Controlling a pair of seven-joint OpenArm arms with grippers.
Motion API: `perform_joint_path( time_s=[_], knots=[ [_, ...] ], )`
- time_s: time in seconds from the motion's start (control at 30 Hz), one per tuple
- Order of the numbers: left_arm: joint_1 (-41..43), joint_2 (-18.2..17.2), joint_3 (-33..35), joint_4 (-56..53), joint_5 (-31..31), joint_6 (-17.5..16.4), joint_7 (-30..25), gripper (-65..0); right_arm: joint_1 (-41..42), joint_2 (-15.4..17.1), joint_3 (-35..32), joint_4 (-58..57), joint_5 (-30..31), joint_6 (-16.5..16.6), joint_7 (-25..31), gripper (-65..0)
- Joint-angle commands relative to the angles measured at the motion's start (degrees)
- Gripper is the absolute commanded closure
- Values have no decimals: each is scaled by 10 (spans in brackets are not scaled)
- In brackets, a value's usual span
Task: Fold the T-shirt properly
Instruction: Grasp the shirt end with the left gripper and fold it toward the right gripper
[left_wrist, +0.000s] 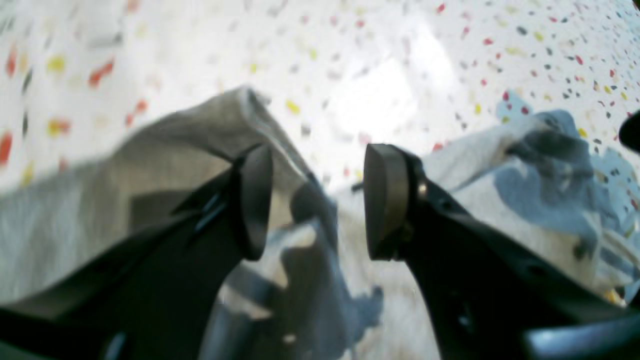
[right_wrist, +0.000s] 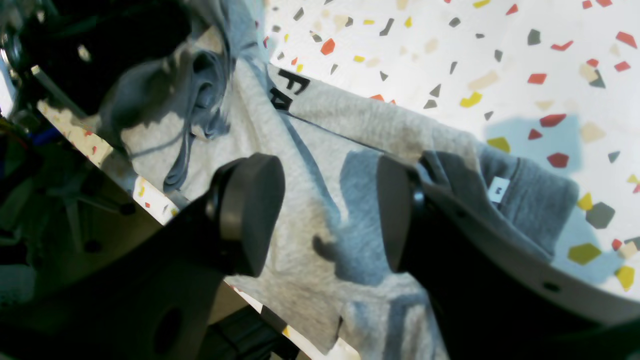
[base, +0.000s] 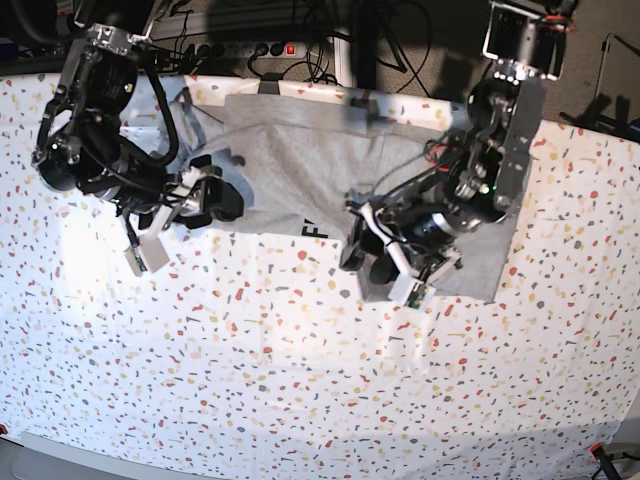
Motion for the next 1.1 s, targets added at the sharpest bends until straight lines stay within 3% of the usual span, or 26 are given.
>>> perform_joint_path(
  time_s=[0.0, 0.1, 0.23, 0.53, 0.63, 0.83, 1.07],
  knots=[
    [-18, 2, 7, 2, -8, -2, -21, -290, 9, 5, 1, 11, 13, 3, 7, -340],
    [-38, 2, 17, -2, -8, -2, -28, -290, 9, 10, 2, 11, 13, 3, 2, -340],
    [-64, -15, 14, -2, -3, -2, 2, -290, -16, 37, 7, 11, 2, 3, -1, -340],
    [-71, -137, 14, -2, -3, 3, -12, -290, -67, 125, 79, -24, 32, 3, 8, -340],
    [-60, -174, 14, -2, -3, 22, -14, -290, -62, 143, 80, -78, 30, 3, 34, -341],
    [-51, -219, 14, -2, -3, 36, -16, -290, -30, 139, 70, -183, -2, 11, 79, -340],
    [-49, -229, 8, -2, -3, 37, -20, -290, -21, 109, 61, -208, 0, 11, 91, -340]
  ],
)
